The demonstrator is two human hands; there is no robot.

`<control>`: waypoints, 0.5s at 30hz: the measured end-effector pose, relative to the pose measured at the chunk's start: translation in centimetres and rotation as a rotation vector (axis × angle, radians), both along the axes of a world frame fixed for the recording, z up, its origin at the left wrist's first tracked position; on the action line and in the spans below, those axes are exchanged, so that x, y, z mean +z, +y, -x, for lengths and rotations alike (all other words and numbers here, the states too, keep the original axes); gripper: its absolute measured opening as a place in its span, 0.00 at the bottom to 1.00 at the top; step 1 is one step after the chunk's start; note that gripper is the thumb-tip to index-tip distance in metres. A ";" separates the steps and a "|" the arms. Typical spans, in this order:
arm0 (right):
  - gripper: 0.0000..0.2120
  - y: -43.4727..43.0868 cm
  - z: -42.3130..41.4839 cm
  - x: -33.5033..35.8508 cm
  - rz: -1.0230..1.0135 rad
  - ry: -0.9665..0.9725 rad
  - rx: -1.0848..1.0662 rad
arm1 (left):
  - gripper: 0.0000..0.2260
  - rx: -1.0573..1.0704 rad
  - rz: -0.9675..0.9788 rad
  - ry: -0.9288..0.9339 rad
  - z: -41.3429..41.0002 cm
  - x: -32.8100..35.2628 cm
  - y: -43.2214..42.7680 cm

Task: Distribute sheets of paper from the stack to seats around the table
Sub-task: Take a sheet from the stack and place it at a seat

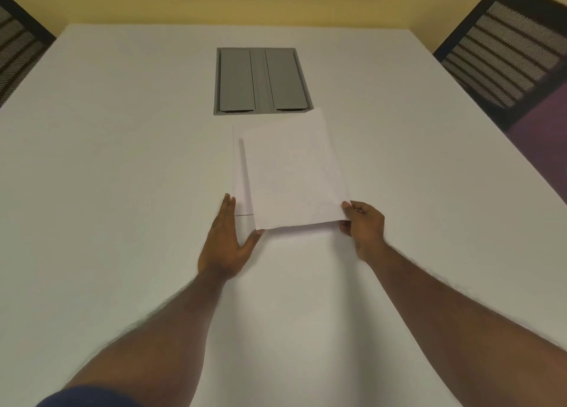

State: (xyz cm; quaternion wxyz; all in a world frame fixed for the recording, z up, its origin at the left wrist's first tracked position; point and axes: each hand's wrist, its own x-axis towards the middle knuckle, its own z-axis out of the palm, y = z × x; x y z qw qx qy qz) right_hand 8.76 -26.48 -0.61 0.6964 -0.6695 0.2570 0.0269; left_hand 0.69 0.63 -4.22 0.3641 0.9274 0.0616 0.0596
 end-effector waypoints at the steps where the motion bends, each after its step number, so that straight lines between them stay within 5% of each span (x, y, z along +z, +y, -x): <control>1: 0.06 -0.2 0.7 0.3 -0.007 0.001 0.007 | 0.40 -0.007 0.076 0.018 -0.1 0.4 0.1; 6: 0.03 -0.9 4.9 1.9 -0.080 -0.005 0.034 | 0.26 0.162 0.496 0.231 -1.5 4.4 0.2; 10: 0.02 -0.7 8.2 3.6 -0.110 -0.014 0.045 | 0.19 0.348 1.037 0.204 0.8 8.3 -0.4; 15: 0.04 -0.5 11.9 6.2 -0.130 -0.041 0.062 | 0.14 0.251 1.034 0.272 6.2 10.8 -0.9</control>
